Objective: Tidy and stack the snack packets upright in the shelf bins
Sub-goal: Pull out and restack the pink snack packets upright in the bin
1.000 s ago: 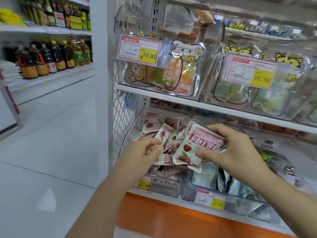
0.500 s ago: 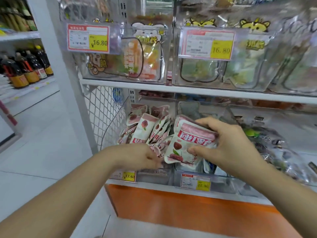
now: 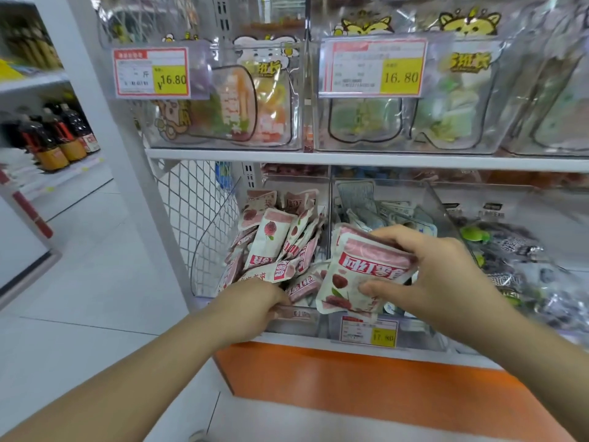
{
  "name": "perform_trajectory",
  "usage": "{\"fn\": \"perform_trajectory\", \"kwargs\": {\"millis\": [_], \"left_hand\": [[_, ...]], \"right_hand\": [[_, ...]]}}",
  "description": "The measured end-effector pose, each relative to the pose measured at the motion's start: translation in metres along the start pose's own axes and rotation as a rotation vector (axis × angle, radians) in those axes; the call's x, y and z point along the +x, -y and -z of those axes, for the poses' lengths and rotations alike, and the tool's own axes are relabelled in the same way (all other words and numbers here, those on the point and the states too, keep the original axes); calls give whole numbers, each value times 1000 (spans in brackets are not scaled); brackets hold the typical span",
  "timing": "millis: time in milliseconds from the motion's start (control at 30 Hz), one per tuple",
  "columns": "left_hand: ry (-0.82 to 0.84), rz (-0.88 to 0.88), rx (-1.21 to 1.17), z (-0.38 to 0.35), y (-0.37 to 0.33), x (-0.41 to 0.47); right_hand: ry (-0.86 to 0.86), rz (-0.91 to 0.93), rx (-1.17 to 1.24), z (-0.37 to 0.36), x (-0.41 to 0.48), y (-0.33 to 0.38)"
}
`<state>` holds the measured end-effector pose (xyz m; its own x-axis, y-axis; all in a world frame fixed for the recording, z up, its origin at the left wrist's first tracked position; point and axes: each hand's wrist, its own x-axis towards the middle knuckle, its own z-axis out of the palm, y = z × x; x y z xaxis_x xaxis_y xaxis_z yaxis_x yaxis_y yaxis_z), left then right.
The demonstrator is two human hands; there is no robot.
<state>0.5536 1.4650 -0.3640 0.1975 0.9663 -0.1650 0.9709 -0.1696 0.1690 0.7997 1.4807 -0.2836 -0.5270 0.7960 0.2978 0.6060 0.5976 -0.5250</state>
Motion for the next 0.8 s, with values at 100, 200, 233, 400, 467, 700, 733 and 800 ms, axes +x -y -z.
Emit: {"fn": "perform_trajectory", "kwargs": {"millis": [100, 200, 233, 400, 467, 700, 733, 800], "left_hand": [[-29, 14, 33, -1, -2, -7], [78, 74, 35, 2, -8, -6], [133, 90, 25, 5, -9, -3], [341, 94, 24, 19, -7, 10], [388, 93, 63, 21, -8, 11], [424, 159, 55, 34, -9, 13], [437, 189, 56, 38, -8, 13], [518, 261, 4, 44, -9, 13]], "right_hand": [[-2, -12, 2, -1, 0, -1], [0, -17, 2, -1, 0, -2], [3, -18, 3, -2, 0, -3], [20, -27, 3, -1, -1, -2], [23, -31, 5, 0, -1, -2], [12, -49, 17, 4, -3, -8], [16, -50, 15, 3, -4, -9], [19, -49, 15, 3, -5, -11]]}}
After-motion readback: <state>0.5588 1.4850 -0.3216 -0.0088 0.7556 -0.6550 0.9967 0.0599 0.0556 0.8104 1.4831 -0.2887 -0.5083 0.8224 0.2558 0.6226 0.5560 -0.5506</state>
